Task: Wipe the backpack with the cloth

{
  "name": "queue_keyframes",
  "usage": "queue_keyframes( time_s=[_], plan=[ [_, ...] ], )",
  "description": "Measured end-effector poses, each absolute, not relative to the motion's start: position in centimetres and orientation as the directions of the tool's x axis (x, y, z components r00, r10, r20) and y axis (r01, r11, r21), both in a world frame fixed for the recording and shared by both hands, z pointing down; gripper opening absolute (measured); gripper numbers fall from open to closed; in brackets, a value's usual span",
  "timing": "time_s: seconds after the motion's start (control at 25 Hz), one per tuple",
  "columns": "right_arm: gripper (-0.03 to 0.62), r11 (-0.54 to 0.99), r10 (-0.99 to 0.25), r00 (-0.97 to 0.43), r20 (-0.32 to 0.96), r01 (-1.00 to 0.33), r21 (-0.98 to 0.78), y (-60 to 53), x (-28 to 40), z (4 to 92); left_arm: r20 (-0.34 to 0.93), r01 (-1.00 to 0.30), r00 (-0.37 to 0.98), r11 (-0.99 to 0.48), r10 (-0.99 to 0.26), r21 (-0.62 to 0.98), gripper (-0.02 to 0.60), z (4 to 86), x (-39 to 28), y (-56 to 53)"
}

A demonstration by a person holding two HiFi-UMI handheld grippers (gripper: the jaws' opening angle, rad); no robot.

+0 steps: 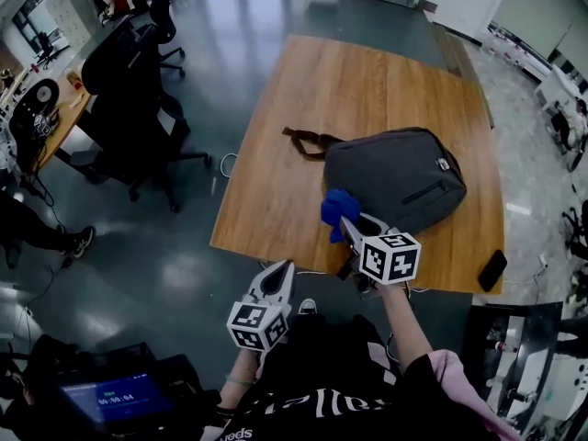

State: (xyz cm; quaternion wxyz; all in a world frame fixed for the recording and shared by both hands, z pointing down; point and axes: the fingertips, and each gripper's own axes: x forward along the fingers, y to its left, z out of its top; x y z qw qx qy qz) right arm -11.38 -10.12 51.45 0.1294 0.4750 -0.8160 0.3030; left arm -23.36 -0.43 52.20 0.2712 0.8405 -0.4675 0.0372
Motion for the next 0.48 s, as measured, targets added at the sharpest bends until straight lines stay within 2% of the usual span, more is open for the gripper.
queue_keyframes(
  time_s=[0.24, 0.48],
  plan=[
    [0.066, 0.435, -0.627, -0.589, 0.51, -0.807, -0.398, -4.1, -9.8, 52.2, 0.33, -0.799, 0.58, -0.442, -0.745, 0.407, -0.002, 52.1, -19.2, 0.4],
    [0.066, 0.481, -0.561, -0.652, 0.51, -0.758, -0.441, -0.9, -6.6, 52.9, 0.338, -0.834, 0.525, -0.393, -0.781, 0.387, -0.002, 51.7, -15.7, 0.1]
  ],
)
